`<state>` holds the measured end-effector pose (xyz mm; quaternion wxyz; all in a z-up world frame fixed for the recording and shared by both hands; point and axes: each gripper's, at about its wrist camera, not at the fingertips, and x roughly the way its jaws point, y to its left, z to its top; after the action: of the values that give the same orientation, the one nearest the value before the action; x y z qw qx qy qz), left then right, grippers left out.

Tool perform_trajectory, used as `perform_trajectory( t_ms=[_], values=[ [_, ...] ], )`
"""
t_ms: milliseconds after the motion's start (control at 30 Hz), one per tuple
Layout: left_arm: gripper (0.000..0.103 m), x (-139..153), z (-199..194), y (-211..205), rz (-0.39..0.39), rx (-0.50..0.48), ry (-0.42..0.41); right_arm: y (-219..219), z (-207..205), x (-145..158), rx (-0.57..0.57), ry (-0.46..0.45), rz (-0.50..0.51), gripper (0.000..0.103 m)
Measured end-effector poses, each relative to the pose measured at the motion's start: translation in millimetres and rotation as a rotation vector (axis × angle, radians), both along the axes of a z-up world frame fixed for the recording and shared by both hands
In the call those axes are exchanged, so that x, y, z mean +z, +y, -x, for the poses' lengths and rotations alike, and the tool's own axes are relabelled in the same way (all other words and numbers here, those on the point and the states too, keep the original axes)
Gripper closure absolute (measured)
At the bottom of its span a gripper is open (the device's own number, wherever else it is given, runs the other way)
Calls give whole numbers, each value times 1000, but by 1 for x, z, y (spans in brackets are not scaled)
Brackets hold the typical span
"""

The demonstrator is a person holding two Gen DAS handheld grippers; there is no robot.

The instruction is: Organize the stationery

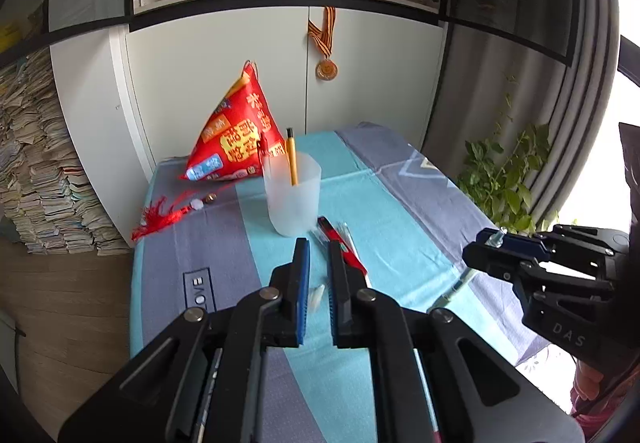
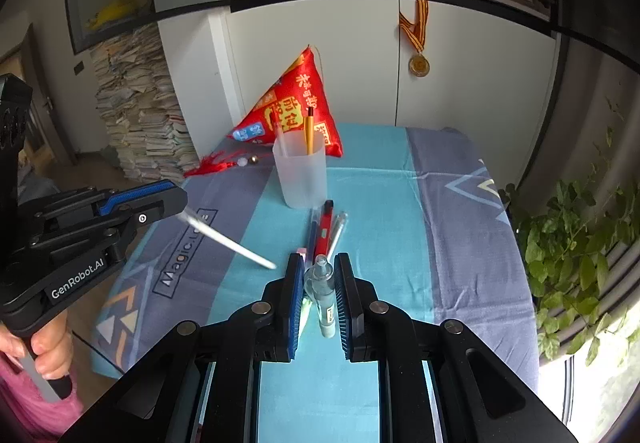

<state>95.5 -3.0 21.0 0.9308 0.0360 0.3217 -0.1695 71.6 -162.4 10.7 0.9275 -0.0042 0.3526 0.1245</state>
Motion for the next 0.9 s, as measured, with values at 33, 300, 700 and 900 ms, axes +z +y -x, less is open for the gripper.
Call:
perform_trajectory(
  t_ms=[33,300,700,900],
  values=[
    [97,3,-3,0,0,4,-4,0,0,2,0,-5,-1,86],
    [96,-5,-7,4,-22,-18,7,2,-9,13,12,-29,-12,86],
    [66,-127,22,37,-67,-40,201,-5,-24,-20,18,60,-34,86],
    [93,-147,14,33,-112,-60,222,-2,-21,-19,21,58,-37,86]
  ],
)
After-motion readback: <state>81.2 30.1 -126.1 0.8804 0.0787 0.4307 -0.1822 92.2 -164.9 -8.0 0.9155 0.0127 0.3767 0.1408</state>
